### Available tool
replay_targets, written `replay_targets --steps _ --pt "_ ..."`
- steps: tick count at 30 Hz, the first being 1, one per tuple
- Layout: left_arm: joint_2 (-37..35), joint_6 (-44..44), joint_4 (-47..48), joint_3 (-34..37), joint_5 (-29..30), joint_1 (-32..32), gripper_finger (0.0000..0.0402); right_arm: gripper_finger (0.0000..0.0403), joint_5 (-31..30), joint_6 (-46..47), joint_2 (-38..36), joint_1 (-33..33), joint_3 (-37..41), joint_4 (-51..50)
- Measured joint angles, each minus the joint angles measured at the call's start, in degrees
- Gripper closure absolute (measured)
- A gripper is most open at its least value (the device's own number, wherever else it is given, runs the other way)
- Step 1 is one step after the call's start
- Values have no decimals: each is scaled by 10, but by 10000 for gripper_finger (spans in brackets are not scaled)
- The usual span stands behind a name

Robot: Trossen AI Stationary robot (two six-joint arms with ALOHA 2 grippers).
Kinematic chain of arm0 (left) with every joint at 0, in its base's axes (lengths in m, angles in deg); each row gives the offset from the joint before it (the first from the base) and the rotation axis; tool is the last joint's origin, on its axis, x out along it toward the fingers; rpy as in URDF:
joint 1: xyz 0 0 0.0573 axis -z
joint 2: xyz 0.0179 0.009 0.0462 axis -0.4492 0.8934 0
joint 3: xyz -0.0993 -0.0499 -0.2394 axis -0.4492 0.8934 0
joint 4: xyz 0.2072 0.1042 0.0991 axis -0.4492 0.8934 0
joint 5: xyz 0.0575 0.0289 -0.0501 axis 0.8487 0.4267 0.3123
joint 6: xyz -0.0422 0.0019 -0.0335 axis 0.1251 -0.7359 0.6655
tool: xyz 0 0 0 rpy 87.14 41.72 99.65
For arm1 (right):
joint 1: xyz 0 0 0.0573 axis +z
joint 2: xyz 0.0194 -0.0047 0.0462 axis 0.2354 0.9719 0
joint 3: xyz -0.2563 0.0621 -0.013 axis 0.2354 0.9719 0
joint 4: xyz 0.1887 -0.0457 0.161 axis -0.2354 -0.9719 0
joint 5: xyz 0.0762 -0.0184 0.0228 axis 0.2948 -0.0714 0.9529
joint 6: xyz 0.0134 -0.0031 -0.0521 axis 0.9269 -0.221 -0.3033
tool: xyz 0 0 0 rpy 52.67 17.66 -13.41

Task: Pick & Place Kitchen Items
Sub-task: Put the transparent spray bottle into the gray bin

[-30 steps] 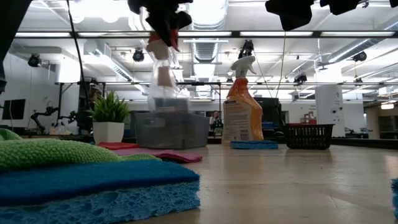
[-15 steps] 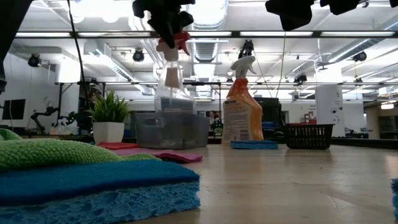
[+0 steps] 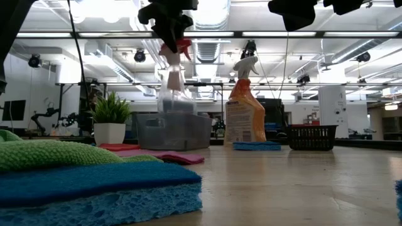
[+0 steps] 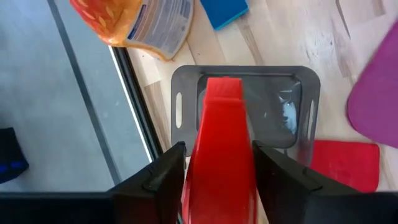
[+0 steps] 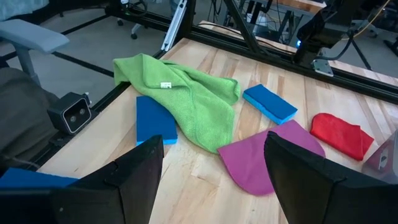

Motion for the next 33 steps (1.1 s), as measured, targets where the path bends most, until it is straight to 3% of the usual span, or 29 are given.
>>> replay_targets --steps 7,21,33 --pt "0 5 -1 0 0 -2 191 131 2 3 0 0 0 0" --pt "-8 10 -14 -1 71 -7 189 131 9 5 0 0 0 0" --pt "-43 0 -59 -1 74 -13 189 131 9 5 0 0 0 -1"
